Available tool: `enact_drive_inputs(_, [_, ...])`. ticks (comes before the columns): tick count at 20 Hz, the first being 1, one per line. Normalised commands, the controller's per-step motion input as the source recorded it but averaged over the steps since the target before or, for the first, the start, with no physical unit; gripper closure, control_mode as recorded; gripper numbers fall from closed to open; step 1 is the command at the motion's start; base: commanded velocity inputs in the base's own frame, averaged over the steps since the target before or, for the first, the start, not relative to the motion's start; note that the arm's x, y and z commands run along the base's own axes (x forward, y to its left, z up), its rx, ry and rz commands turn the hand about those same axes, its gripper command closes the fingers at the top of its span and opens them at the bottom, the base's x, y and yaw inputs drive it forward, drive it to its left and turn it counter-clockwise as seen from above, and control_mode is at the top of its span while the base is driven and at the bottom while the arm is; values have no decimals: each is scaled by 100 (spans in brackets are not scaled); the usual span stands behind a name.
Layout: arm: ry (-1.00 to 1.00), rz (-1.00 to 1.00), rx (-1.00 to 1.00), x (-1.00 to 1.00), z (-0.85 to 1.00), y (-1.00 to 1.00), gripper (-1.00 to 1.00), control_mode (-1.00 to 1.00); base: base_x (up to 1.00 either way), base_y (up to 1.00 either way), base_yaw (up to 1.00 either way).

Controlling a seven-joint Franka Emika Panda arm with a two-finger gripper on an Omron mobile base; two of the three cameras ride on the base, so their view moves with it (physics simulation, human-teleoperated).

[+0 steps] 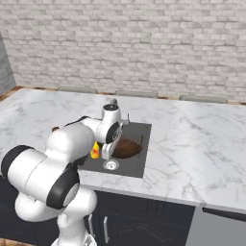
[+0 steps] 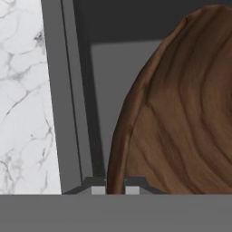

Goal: Remove the pear and orange from the sink. Then move the bowl and cup from the counter to the sink for washing.

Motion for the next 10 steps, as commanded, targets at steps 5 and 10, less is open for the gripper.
enact_drive_inputs(5, [3, 0, 0, 21, -26, 0, 100, -100, 0, 0, 0])
enact_drive_inputs(10, [0, 0, 0, 19, -24, 0, 100, -100, 0, 0, 0])
